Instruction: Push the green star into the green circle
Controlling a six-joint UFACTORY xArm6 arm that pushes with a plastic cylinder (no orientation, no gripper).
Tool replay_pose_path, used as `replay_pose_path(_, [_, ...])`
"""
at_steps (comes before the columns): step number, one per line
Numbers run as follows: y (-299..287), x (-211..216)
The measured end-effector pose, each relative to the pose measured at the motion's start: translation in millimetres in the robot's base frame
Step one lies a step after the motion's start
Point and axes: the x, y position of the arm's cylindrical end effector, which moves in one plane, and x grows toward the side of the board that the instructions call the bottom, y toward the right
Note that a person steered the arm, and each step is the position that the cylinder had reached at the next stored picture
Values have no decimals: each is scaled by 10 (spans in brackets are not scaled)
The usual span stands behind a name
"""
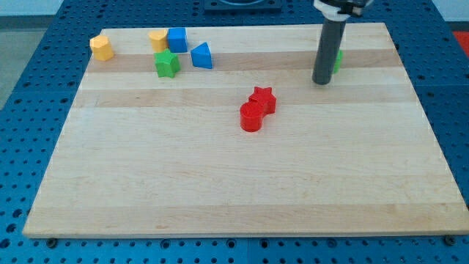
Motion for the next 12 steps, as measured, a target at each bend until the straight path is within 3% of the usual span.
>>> replay_pose_path(2, [-55, -621])
replay_pose_path(3, [47, -586])
replay_pose_path(4, [106, -263])
replay_pose_path(6, [233, -882])
replay_pose_path(8, [153, -875])
replay_pose_path(10, [-1898, 247])
replay_pose_path(11, [-3119, 275])
replay_pose_path(12, [-3638, 282])
